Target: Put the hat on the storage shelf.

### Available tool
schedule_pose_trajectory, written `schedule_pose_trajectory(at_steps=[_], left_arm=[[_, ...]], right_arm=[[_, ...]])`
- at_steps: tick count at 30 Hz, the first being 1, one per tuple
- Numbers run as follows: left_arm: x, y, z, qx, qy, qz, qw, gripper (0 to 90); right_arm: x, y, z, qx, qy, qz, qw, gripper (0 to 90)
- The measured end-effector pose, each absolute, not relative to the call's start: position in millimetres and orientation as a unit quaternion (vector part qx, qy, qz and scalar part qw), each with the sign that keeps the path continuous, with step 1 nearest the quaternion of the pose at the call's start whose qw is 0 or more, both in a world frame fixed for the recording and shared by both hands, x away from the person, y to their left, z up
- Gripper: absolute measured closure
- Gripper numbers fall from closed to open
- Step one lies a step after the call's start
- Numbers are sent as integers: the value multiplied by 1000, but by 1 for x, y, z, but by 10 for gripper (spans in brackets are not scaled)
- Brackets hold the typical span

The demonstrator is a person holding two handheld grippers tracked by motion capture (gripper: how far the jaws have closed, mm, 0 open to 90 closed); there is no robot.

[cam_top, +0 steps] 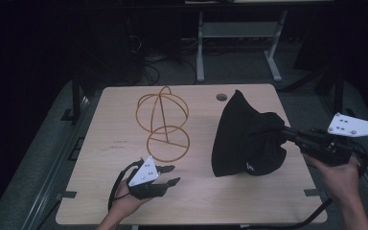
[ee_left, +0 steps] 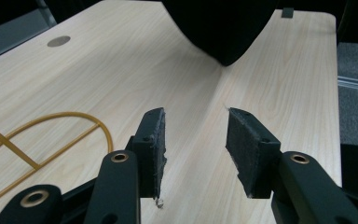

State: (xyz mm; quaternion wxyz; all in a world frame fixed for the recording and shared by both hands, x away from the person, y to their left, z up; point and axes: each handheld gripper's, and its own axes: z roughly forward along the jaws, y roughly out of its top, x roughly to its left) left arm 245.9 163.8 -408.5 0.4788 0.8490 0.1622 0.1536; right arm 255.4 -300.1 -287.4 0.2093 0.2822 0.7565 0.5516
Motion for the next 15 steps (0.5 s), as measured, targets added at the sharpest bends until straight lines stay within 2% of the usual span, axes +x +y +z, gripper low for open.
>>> schedule_pose_trajectory(at_steps=[15], left_arm=[[247, 170, -413, 846, 172, 156, 480, 549]], right_arm=[[267, -285, -260, 274, 757, 552, 215, 856]])
